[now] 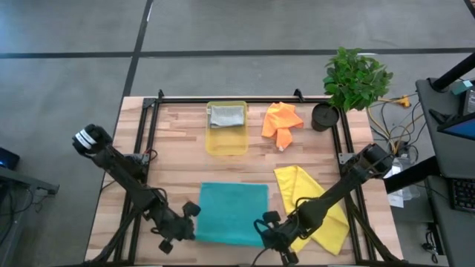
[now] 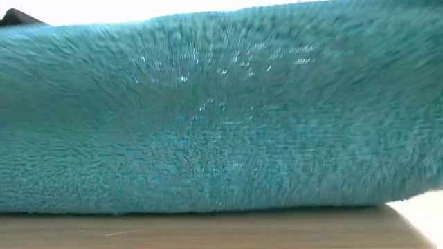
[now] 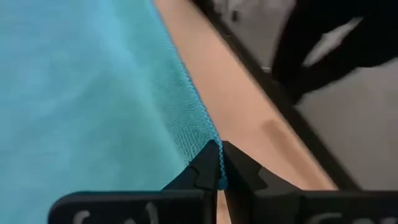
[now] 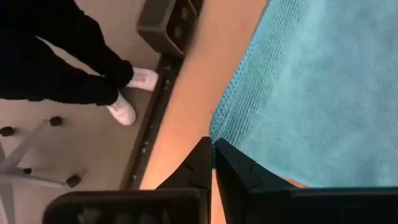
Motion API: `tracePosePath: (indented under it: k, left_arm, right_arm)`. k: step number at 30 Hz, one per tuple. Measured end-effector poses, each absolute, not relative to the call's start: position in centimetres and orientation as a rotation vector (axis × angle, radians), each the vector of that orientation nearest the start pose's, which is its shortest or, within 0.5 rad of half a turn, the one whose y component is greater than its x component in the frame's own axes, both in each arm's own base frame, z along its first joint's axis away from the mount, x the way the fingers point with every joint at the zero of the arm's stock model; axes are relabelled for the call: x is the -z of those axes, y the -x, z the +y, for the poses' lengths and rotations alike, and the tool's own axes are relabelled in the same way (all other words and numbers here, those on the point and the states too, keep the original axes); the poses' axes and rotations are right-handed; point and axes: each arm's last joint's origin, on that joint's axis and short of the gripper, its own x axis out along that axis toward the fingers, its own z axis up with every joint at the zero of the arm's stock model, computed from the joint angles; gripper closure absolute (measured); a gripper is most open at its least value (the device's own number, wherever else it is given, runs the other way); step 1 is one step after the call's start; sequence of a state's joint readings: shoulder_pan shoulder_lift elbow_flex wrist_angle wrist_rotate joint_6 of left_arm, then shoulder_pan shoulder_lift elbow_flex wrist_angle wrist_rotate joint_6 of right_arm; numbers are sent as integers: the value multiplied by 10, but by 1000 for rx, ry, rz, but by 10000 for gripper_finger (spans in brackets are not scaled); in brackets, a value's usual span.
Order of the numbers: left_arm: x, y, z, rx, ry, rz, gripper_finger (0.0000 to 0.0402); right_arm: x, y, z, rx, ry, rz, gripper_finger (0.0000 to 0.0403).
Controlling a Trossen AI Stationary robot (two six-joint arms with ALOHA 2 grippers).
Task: Fold microfiber towels
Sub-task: Fold the light blue microfiber cloth
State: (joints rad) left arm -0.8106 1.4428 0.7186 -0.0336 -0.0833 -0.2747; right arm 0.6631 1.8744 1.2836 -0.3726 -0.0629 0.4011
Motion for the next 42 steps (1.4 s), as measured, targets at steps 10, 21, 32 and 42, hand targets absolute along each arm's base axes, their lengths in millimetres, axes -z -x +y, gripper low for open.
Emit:
tracePosePath:
  k: [10,21,32,42]
  left_arm:
    - [-183,-187,-167,393,-186,843,401]
    - [-178,-190,-132,222,-204,827,401]
    - [-170,-198,-107,131,-197,859,401]
    - [-165,-201,-97,80,-189,877,401]
  right_arm:
    - [-185,-324,198,-370,-66,1081,394]
    - [-172,-306,145,-257,-87,1130,394]
    - [-169,-310,109,-194,-113,1084,394]
    - [-162,-312,85,-148,-105,1108,394]
